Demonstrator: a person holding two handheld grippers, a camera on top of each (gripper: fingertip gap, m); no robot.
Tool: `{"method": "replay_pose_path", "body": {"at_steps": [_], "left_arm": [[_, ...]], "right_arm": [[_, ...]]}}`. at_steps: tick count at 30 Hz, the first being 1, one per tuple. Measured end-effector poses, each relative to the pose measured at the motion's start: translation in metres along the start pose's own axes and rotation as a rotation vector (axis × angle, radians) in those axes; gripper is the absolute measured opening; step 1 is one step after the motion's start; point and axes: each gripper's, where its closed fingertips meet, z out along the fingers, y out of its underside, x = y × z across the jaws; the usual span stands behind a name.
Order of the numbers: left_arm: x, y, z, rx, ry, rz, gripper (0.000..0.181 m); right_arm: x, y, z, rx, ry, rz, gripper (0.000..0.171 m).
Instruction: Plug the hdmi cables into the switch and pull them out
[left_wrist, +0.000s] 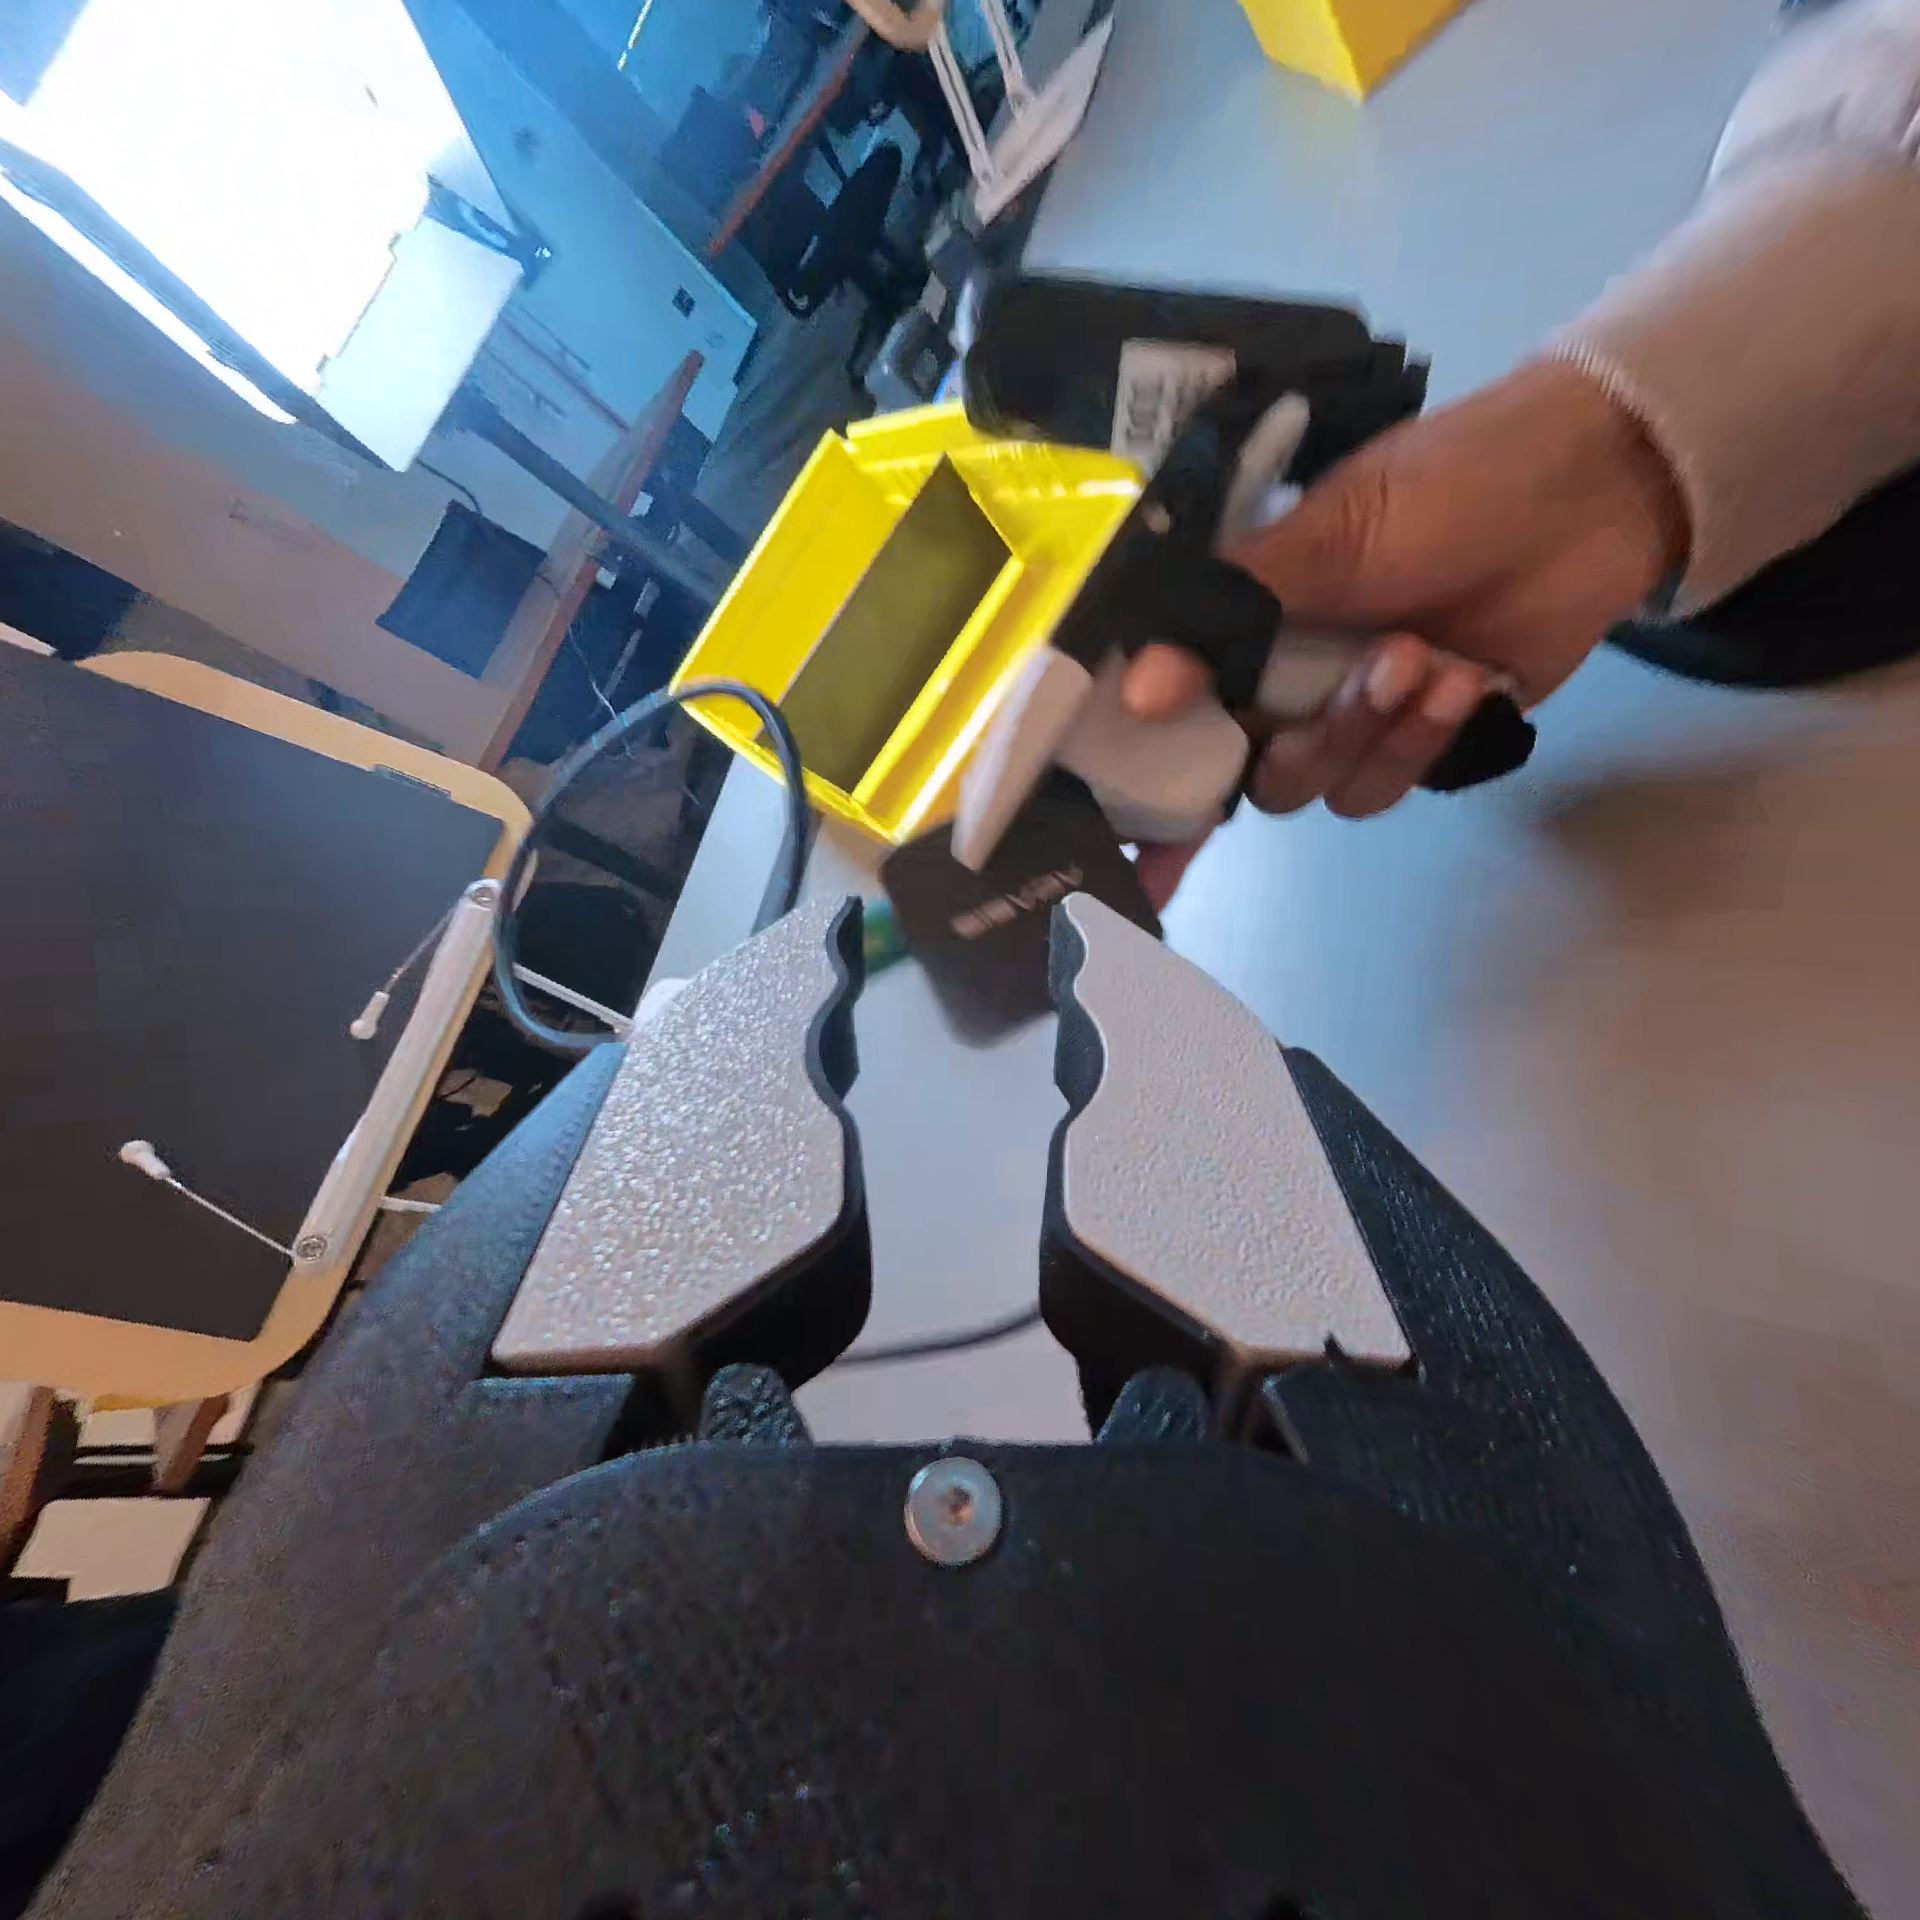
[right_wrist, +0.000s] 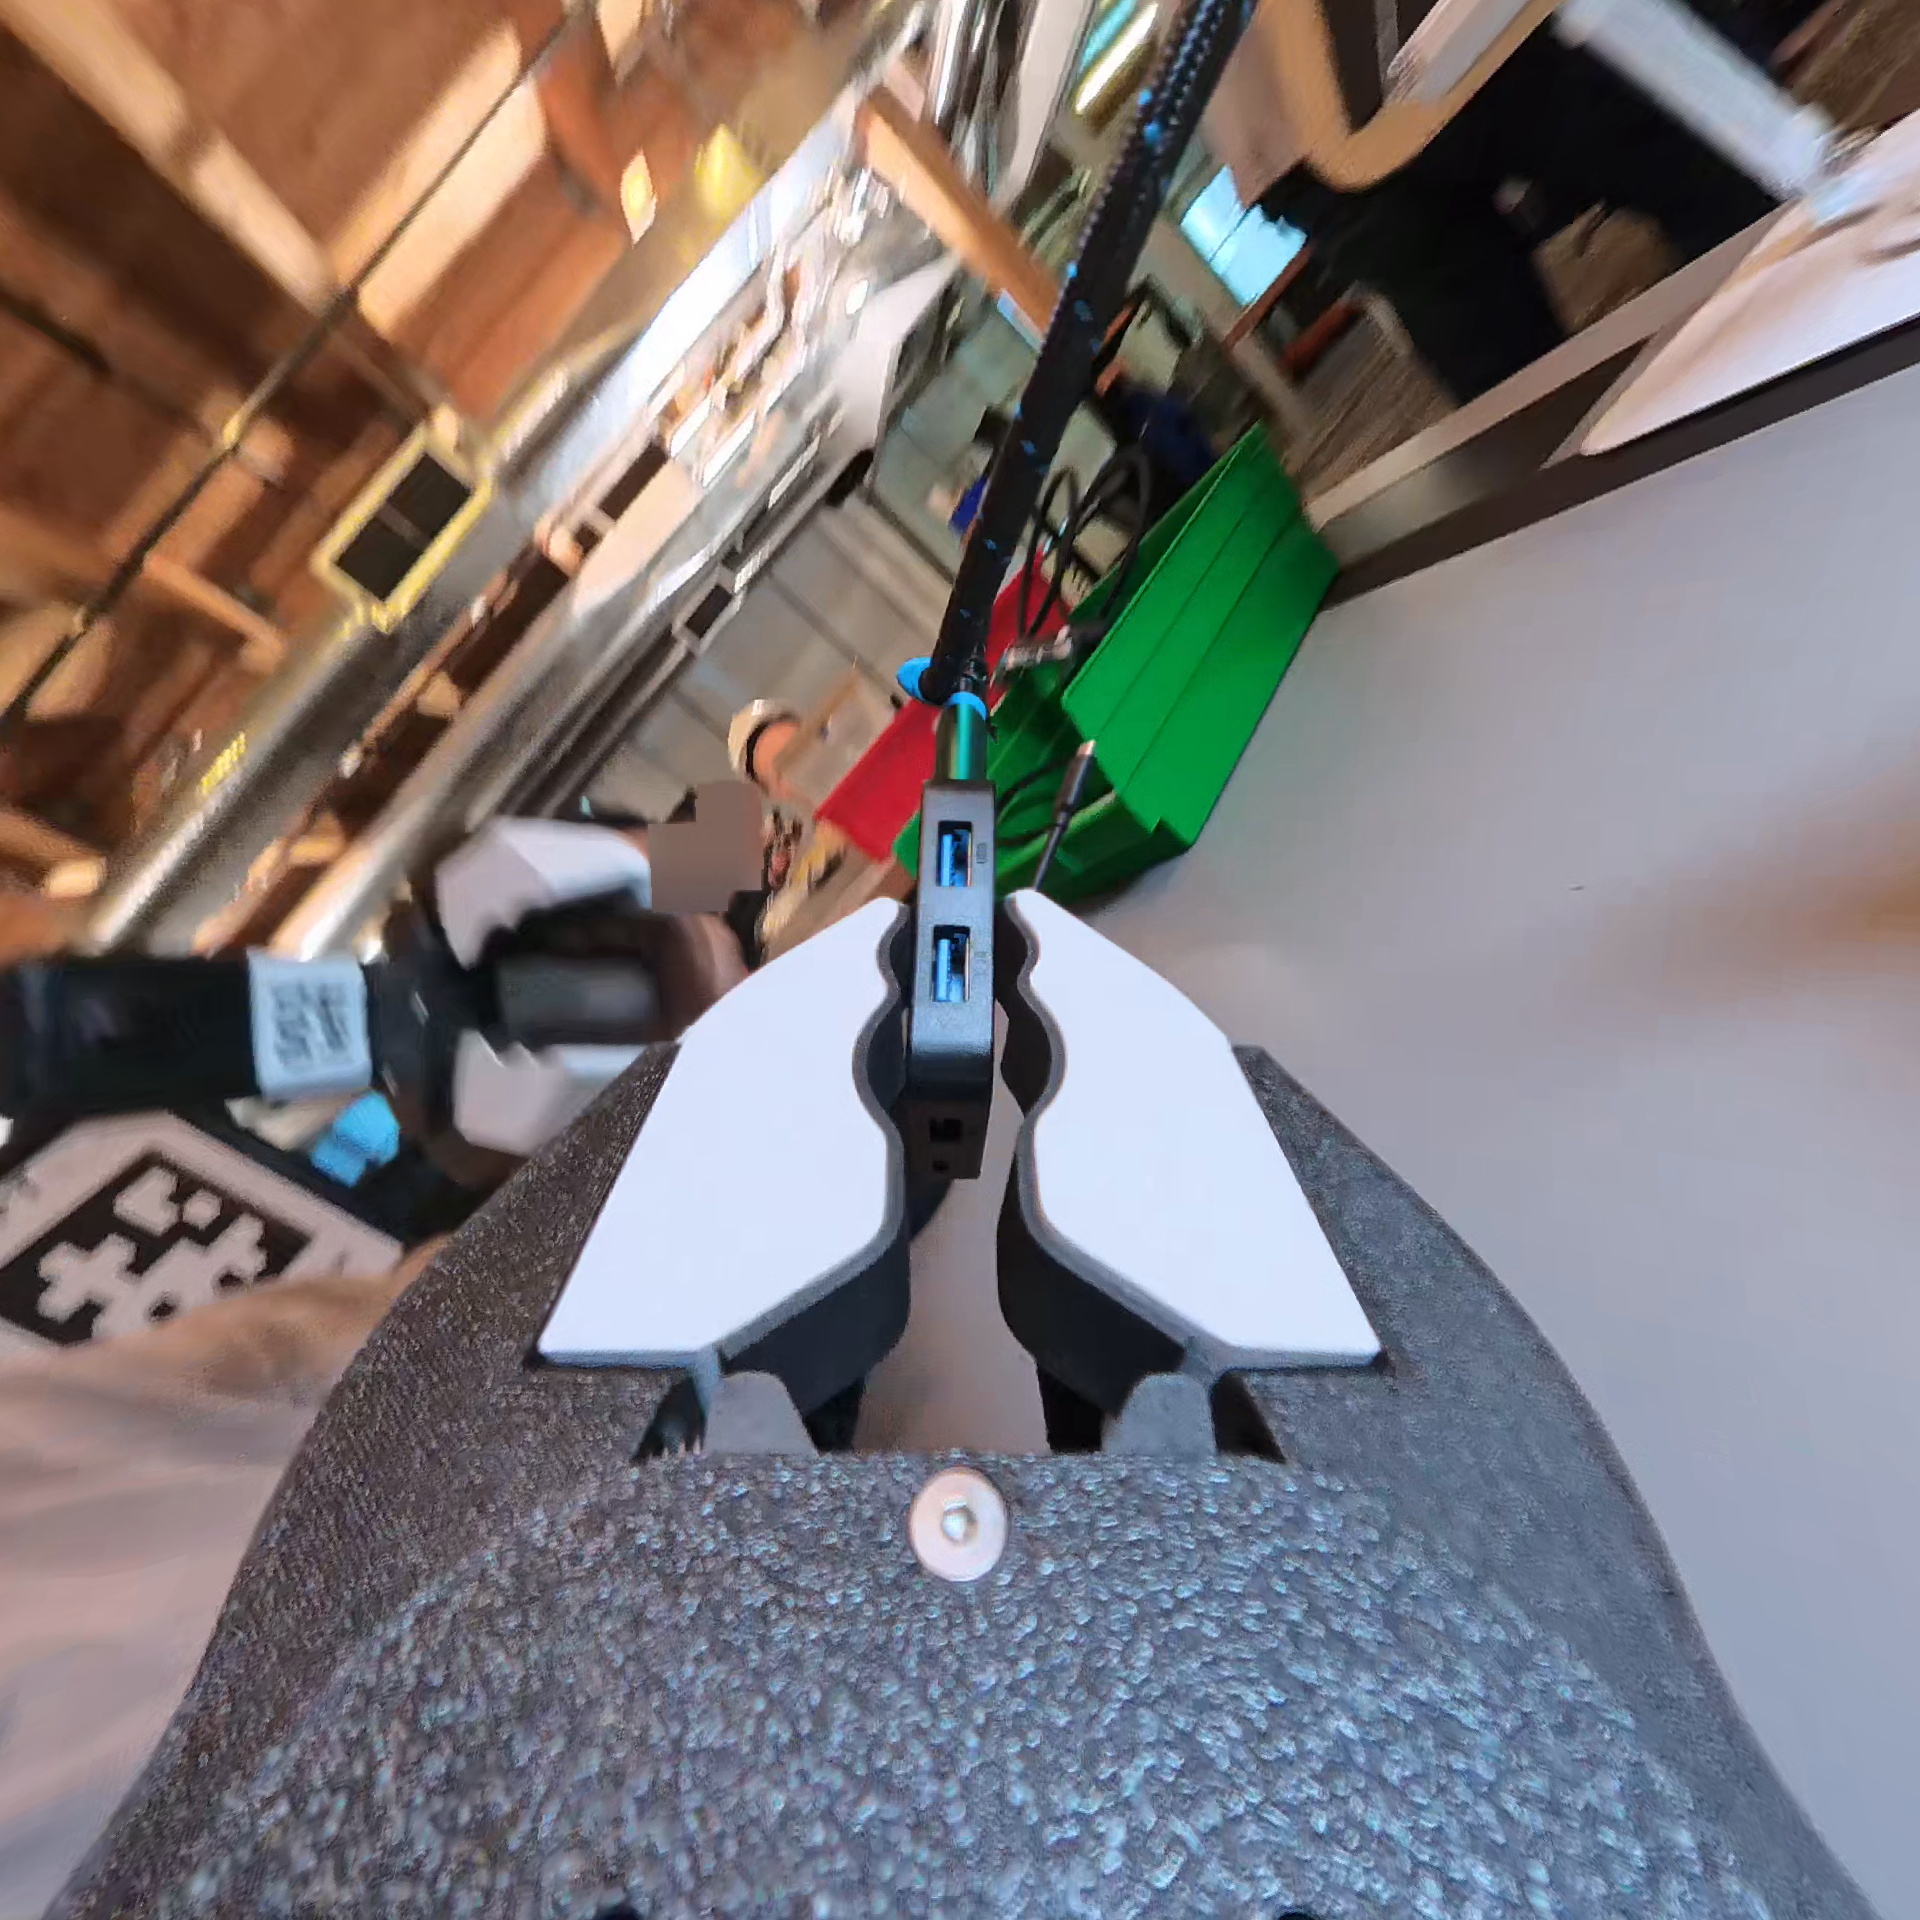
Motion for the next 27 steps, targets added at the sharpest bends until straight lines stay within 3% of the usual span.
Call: {"method": "replay_pose_path", "body": {"at_steps": [3, 6, 9, 13, 16, 19, 24, 27], "left_arm": [[0.02, 0.023, 0.029, -0.036, -0.065, 0.078, 0.044], [0.014, 0.042, 0.048, -0.087, -0.244, 0.336, 0.055], [0.007, 0.043, 0.048, -0.057, -0.386, 0.607, 0.038], [0.0, 0.032, 0.026, 0.065, -0.395, 0.557, 0.019], [-0.005, 0.023, 0.008, 0.164, -0.292, 0.292, 0.019], [-0.02, 0.017, -0.013, 0.305, -0.186, -0.055, 0.014], [-0.058, 0.016, -0.045, 0.592, -0.043, -0.584, 0.014], [-0.061, 0.016, -0.053, 0.747, 0.102, -0.796, 0.014]], "right_arm": [[0.003, -0.01, -0.004, 0.105, 0.029, 0.073, 0.014], [-0.005, -0.005, -0.001, 0.126, 0.024, 0.112, 0.014], [-0.011, 0.006, 0.005, 0.094, 0.041, 0.118, 0.014], [-0.029, 0.013, 0.011, -0.006, -0.068, 0.075, 0.026], [-0.056, 0.017, 0.013, -0.061, -0.223, 0.038, 0.041], [-0.074, 0.015, 0.011, -0.065, -0.268, -0.145, 0.035], [-0.052, 0.021, 0.009, -0.163, -0.048, -0.603, 0.031], [-0.036, 0.029, 0.012, -0.246, 0.085, -0.87, 0.031]]}}
